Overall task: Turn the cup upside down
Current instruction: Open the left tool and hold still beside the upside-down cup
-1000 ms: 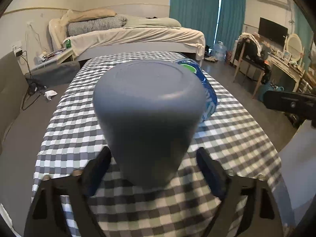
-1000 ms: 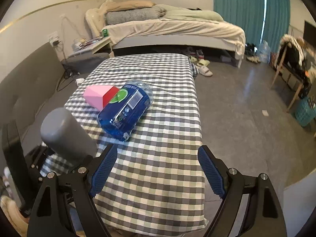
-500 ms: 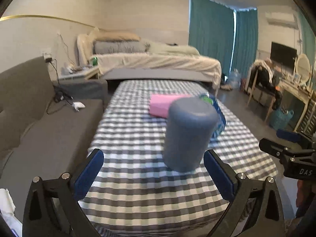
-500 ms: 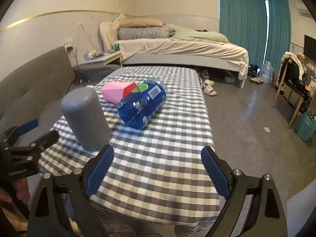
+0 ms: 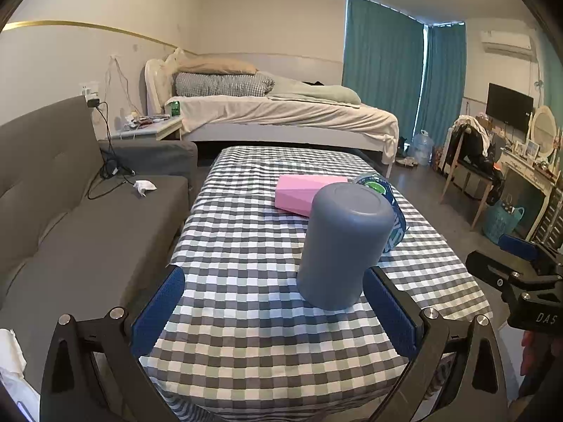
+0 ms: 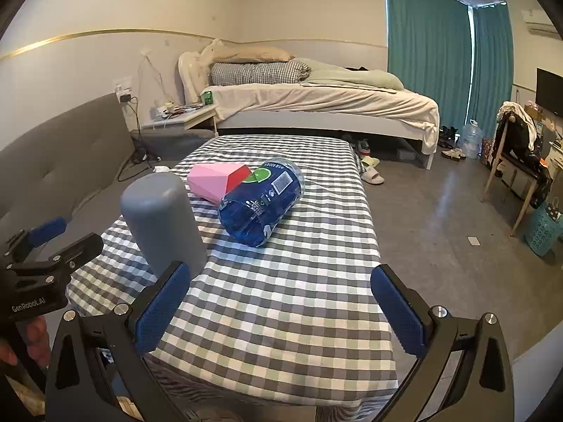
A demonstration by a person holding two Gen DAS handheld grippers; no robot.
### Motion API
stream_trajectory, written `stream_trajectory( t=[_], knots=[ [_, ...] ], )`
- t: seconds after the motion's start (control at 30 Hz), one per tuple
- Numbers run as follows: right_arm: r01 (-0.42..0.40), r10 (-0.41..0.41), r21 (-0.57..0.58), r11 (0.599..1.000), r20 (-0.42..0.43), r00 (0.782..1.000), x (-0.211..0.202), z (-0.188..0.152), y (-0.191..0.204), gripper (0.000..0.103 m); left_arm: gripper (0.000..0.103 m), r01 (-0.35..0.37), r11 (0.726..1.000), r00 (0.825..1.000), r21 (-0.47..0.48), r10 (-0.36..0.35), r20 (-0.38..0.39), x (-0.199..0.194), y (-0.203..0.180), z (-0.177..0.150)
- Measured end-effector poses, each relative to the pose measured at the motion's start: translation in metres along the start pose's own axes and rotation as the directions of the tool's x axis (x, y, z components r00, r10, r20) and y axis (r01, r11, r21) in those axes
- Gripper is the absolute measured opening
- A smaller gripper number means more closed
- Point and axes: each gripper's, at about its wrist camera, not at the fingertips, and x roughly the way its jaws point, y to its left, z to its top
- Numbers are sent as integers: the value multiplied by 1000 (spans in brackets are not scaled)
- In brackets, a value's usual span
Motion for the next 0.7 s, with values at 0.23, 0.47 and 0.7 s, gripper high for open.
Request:
stream_trajectory(
  t=[0.23, 0.47, 0.7],
  knots=[
    [-3, 3, 11, 1000, -1, 1000, 0, 0, -4, 103, 103, -9, 1000, 1000, 11, 9, -4, 1, -3, 0],
    [-6, 6, 14, 1000, -5, 1000, -2, -1, -4, 103, 103, -12, 1000, 1000, 6, 12, -5, 1, 0, -1],
    [-7, 7, 8, 1000, -8, 1000, -2, -1, -2, 103, 103, -14, 1000, 1000, 12, 14, -1, 0, -1, 0]
  ],
)
